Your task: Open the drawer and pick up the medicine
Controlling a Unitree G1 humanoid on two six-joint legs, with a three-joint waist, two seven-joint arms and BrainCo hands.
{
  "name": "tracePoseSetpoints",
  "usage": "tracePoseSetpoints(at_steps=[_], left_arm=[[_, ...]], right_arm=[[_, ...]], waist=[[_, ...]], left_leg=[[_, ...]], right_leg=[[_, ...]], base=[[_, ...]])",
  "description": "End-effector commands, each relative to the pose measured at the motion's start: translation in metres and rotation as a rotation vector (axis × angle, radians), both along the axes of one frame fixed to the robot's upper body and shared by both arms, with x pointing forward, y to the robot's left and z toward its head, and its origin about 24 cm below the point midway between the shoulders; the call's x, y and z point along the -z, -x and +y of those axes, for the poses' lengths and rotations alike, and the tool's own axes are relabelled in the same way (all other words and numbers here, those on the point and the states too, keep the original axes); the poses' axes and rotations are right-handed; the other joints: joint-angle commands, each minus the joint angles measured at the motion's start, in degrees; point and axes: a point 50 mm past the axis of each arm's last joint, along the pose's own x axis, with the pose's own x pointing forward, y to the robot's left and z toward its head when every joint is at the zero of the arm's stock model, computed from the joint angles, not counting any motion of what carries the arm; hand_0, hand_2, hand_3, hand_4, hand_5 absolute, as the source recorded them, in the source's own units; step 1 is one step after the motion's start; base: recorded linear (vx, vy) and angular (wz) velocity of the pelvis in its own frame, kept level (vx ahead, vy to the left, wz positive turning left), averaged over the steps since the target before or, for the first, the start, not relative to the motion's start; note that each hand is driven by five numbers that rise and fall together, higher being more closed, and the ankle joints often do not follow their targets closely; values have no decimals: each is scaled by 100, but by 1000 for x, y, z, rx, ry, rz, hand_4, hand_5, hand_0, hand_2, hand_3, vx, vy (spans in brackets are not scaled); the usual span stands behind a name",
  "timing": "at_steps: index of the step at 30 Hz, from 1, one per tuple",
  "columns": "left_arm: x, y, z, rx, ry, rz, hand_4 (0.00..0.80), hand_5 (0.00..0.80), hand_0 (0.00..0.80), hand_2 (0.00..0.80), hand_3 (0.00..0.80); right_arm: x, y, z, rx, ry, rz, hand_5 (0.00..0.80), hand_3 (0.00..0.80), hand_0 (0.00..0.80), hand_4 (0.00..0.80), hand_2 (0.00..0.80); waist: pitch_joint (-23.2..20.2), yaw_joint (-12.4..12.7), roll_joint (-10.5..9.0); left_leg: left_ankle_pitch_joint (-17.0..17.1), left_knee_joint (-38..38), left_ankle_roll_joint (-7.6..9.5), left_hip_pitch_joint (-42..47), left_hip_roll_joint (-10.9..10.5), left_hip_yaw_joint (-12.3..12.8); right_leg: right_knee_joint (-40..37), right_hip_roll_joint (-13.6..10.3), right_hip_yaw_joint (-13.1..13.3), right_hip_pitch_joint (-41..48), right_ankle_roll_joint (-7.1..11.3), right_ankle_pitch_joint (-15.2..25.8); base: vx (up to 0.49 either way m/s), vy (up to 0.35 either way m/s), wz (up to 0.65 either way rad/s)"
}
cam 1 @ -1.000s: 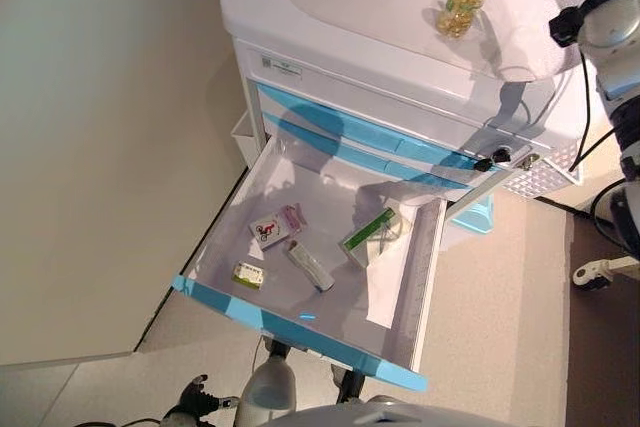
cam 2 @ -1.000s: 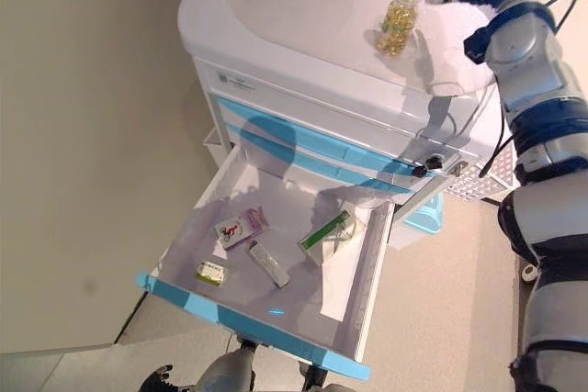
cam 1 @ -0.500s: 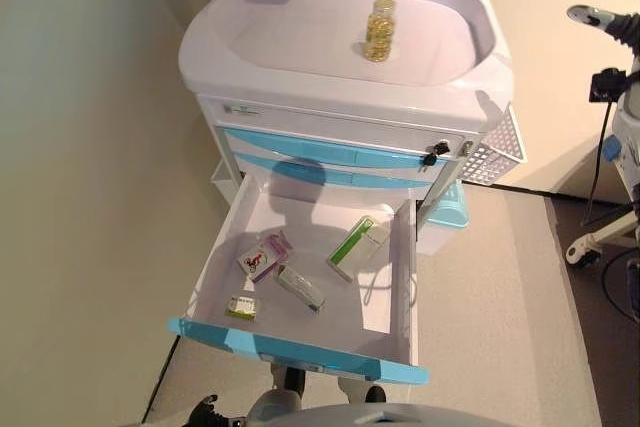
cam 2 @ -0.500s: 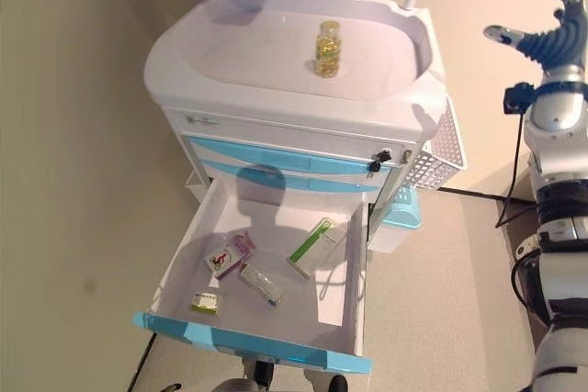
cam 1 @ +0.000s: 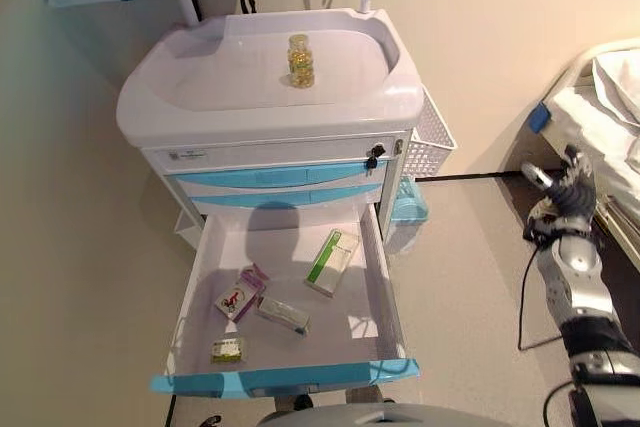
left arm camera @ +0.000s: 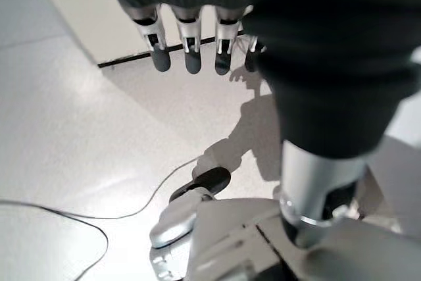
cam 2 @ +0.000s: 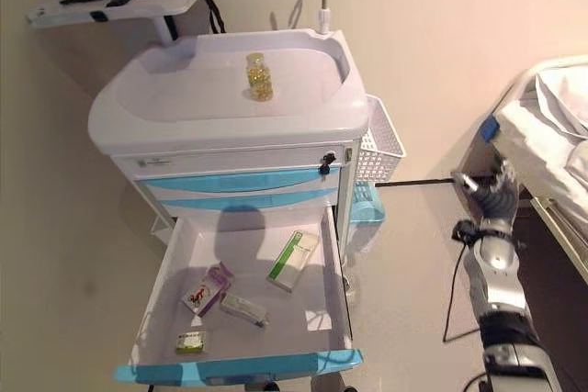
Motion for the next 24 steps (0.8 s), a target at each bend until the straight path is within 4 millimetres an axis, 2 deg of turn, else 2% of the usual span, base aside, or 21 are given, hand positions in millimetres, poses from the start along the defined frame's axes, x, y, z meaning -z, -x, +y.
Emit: tracePoseSetpoints(at_steps=[1,4,6,7,11,12,13,14,16,18,19,20,22,24], left_arm=[[1,-1,-1,48,9,18,0,0,0,0,0],[0,-7,0,67,11,0,0,0,0,0,0],[-1,-9,1,66,9,-9,0,0,0,0,0],[-3,-18,5,47,3,-55,0,0,0,0,0],[-8,-38,8,28,-6,-129,0,0,0,0,0],[-8,-38,8,27,-6,-130,0,0,0,0,0],[-8,-40,8,40,-8,-132,0,0,0,0,0],[-9,-46,7,68,-7,-149,0,0,0,0,0],[-11,-55,7,102,-11,-170,0,0,0,0,0],[-14,-65,6,130,-13,-197,0,0,0,0,0],[-14,-65,7,130,-13,-197,0,0,0,0,0],[-17,-76,6,160,-12,-228,0,0,0,0,0],[-19,-80,5,172,-12,-242,0,0,0,0,0],[-24,-96,1,246,-9,-285,0,0,0,0,0]], right_arm=[[-17,-10,-6,-34,116,-14,0,0,0,0,0],[16,8,-10,-32,118,142,0,0,0,0,0],[21,12,-12,-34,143,179,0,0,0,0,0],[38,24,-15,-22,179,270,0,0,0,0,0],[82,48,-7,-3,131,445,0,0,0,0,0],[82,48,-7,-4,131,444,0,0,0,0,0],[91,55,-7,8,123,484,0,0,0,0,0],[111,68,-4,20,96,580,0,0,0,0,0],[130,85,-1,14,81,695,0,0,0,0,0],[144,99,3,1,68,782,0,0,0,0,0],[144,99,3,0,68,782,0,0,0,0,0],[153,109,8,-17,46,832,0,0,0,0,0],[157,113,10,-21,33,852,0,0,0,0,0],[168,131,15,-37,8,923,0,0,0,0,0]], waist=[[20,108,-31],[143,41,2],[181,20,4],[355,-21,20],[698,-75,8],[692,-80,6],[722,-86,-6],[803,-110,-18],[899,-143,-31],[1012,-162,-56],[1005,-167,-57],[1123,-202,-101],[1142,-223,-117],[1220,-293,-167]], left_leg=[[-717,432,313,-21,-483,-90],[-758,567,324,-76,-494,-84],[-780,620,326,-92,-498,-91],[-811,763,339,-184,-502,-118],[-832,1108,335,-563,-463,-163],[-837,1121,335,-579,-463,-165],[-847,1167,337,-606,-456,-176],[-870,1263,340,-704,-439,-195],[-889,1427,336,-878,-435,-231],[-922,1628,330,-1063,-422,-260],[-930,1647,330,-1084,-423,-264],[-993,1967,322,-1353,-421,-300],[-1036,2130,319,-1507,-424,-335],[-1142,2530,318,-1865,-410,-392]], right_leg=[[641,-147,0,-593,268,36],[869,-150,22,-714,245,-45],[932,-152,11,-738,242,-75],[1075,-156,2,-844,214,-105],[1368,-134,-45,-1179,149,-161],[1378,-135,-47,-1193,149,-167],[1423,-126,-59,-1218,131,-179],[1532,-107,-100,-1316,107,-226],[1692,-105,-147,-1449,70,-279],[1867,-110,-172,-1589,35,-322],[1882,-112,-175,-1606,34,-329],[2107,-128,-197,-1785,-12,-382],[2234,-138,-210,-1896,-28,-419],[2603,-166,-228,-2181,-96,-540]], base=[[-38,36,-24],[-48,21,-16],[-53,1,-3],[-137,-14,-3],[-126,-34,2],[-27,-37,3],[-28,-48,0],[-52,-62,-2],[-72,-48,4],[-75,-40,15],[-125,-56,17],[-110,-46,12],[-86,-34,21],[-81,-10,20]])
